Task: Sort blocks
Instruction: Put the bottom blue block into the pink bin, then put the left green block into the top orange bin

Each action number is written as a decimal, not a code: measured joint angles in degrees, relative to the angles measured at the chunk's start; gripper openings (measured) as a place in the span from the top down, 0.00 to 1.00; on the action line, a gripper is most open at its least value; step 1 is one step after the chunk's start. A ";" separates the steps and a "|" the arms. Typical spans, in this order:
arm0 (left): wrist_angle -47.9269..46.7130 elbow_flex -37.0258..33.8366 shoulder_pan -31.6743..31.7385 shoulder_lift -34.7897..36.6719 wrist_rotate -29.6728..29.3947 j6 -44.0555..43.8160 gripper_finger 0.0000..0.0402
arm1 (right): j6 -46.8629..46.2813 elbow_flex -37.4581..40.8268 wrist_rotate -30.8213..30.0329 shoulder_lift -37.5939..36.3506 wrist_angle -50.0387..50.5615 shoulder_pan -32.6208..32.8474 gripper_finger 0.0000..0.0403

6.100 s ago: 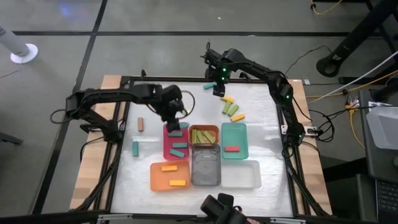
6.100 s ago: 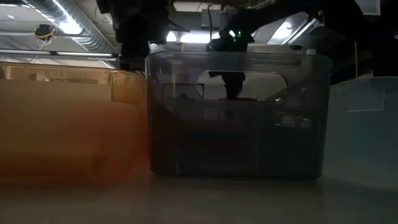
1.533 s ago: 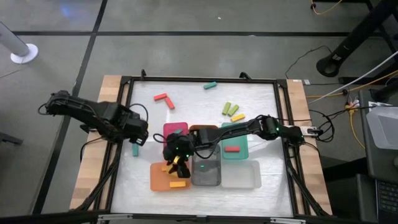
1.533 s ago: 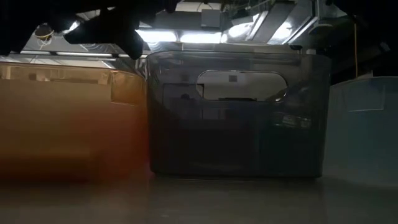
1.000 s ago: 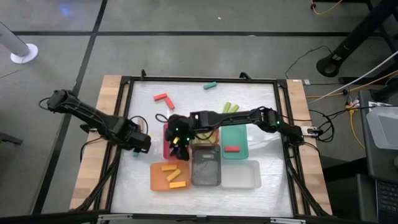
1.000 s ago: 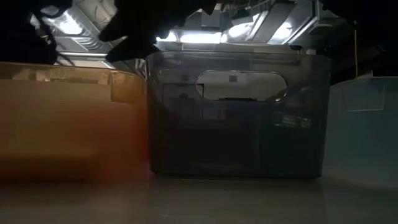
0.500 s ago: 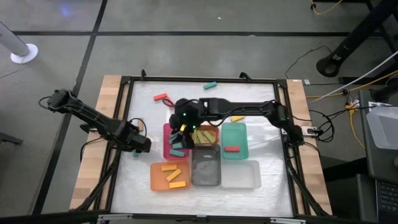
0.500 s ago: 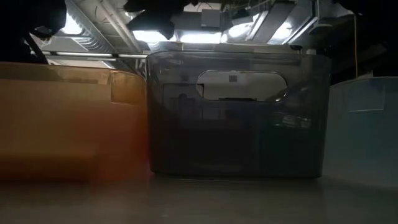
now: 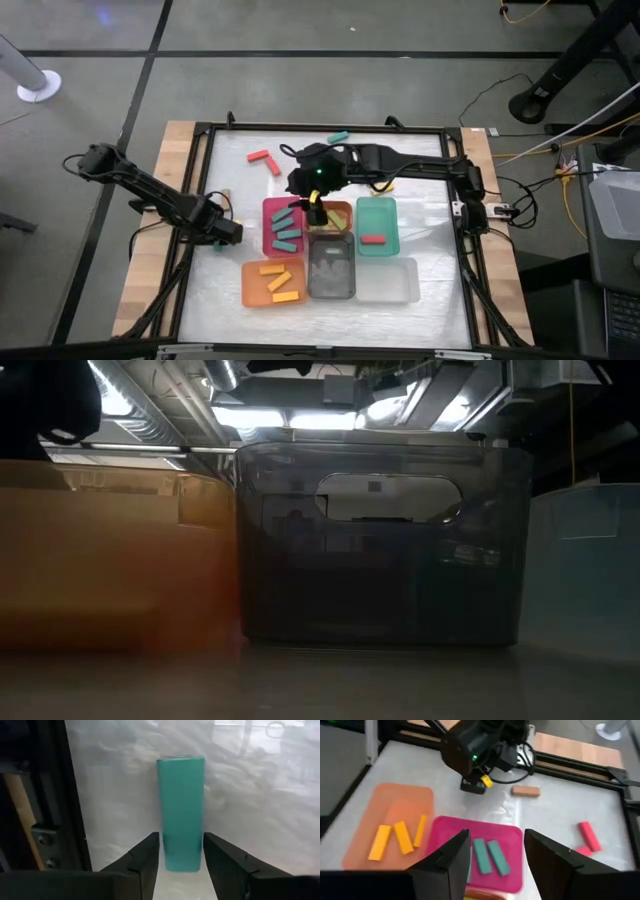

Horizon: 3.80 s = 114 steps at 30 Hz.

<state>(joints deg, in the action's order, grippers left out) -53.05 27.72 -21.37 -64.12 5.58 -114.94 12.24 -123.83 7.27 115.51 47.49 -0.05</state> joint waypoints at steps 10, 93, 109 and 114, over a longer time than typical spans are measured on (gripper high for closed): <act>5.05 -2.51 0.04 -0.28 -0.47 1.39 0.72 | 2.93 0.00 -4.48 -2.05 7.80 -1.98 0.55; 62.49 -0.56 31.98 2.26 -29.77 55.44 0.48 | 42.46 42.17 -0.11 -3.98 7.63 -38.18 0.55; 60.87 -0.58 31.87 2.26 -29.76 55.39 0.48 | 49.84 46.73 2.51 -3.98 -0.40 -34.96 0.55; 60.87 -0.58 31.87 2.26 -29.70 55.39 0.48 | 50.82 47.82 0.89 -3.98 -4.74 -32.60 0.55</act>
<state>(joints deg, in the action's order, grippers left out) 7.81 27.14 10.50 -61.87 -24.12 -59.55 63.06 -76.01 8.16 111.53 42.75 -32.66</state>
